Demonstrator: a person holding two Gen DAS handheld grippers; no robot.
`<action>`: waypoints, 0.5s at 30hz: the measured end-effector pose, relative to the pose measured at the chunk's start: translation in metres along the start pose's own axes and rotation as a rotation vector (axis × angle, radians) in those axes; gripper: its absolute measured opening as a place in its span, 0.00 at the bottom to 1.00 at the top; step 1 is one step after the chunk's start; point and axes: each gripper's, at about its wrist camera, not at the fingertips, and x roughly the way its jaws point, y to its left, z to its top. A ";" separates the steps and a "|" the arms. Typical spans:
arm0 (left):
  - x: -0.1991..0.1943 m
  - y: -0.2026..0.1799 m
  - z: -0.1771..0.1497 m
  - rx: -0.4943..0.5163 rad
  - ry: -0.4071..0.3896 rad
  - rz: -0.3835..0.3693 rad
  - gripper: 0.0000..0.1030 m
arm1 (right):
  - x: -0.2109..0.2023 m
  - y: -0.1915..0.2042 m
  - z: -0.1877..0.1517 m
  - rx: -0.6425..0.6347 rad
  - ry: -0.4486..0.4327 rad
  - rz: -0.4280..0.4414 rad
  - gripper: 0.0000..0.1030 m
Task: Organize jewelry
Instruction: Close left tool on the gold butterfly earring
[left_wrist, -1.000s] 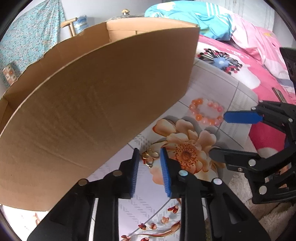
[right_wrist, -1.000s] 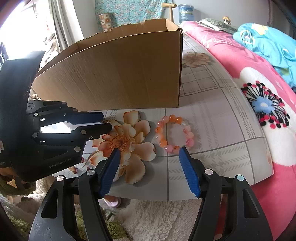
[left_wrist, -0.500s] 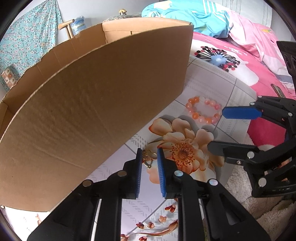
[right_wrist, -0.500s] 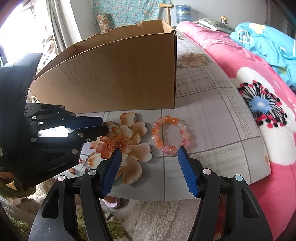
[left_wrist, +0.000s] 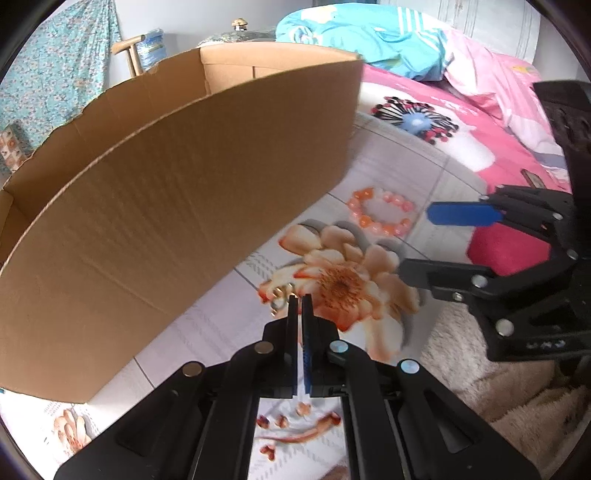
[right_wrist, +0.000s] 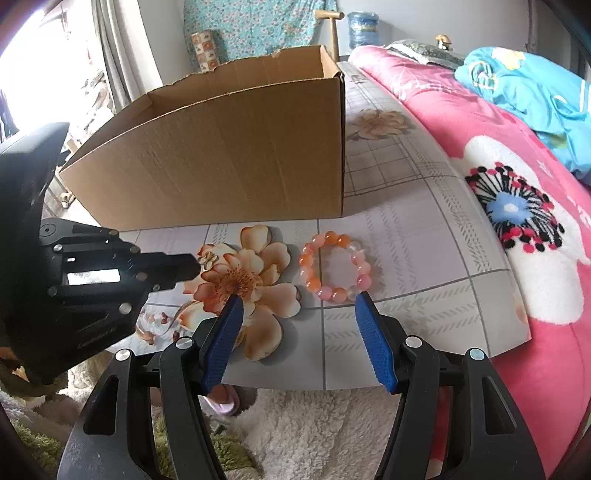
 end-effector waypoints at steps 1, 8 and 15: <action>-0.001 0.000 -0.001 0.000 0.001 -0.001 0.03 | 0.000 0.001 0.000 0.000 0.002 0.004 0.57; 0.000 0.005 0.001 -0.030 -0.018 0.040 0.33 | 0.001 0.007 -0.001 -0.003 0.002 0.016 0.58; 0.013 0.005 0.005 -0.009 -0.006 0.053 0.24 | 0.001 0.003 0.000 0.014 -0.002 0.016 0.58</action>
